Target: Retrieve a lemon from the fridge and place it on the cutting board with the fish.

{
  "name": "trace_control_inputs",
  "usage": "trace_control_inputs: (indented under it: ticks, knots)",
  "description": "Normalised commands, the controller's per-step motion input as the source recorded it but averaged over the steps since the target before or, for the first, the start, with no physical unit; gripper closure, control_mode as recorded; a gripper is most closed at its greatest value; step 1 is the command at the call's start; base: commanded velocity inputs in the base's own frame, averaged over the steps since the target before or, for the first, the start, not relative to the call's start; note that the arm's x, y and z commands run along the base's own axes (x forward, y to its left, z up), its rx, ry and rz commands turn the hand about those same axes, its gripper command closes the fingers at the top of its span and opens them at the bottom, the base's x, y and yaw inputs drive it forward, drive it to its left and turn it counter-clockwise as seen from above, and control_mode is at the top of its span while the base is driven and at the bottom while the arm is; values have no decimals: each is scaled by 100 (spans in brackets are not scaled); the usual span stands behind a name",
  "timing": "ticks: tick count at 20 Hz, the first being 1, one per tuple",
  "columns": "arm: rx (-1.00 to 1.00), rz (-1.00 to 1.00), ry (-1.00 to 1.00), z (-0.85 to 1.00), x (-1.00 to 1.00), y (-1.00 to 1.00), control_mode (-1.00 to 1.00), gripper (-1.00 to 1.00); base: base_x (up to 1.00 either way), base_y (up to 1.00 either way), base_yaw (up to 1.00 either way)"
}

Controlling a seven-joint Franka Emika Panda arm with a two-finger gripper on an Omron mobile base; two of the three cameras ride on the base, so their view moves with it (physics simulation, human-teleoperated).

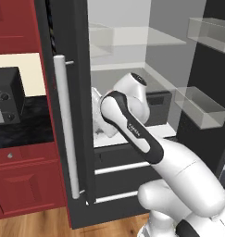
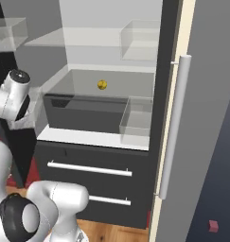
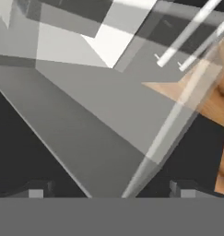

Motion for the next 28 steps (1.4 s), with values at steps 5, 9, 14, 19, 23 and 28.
trace_control_inputs:
  ticks: [5, 9, 14, 19, 23, 28]
  knots:
    - [9, 0, 21, 20, -33, 80, -100, -100, 0, 0, 0]
    - [0, 0, 10, 0, -24, 62, -100, -100, 0, 0, 0]
    - [0, 0, 0, 0, -20, 8, -100, -100, 0, 0, 0]
    - [0, 0, 0, 0, -27, -7, -100, -100, 0, 0, 0]
    - [0, 0, 0, 0, -32, -77, -100, -100, 0, 0, 0]
    - [-12, 1, -1, 0, -3, -98, -100, -100, 0, 0, 0]
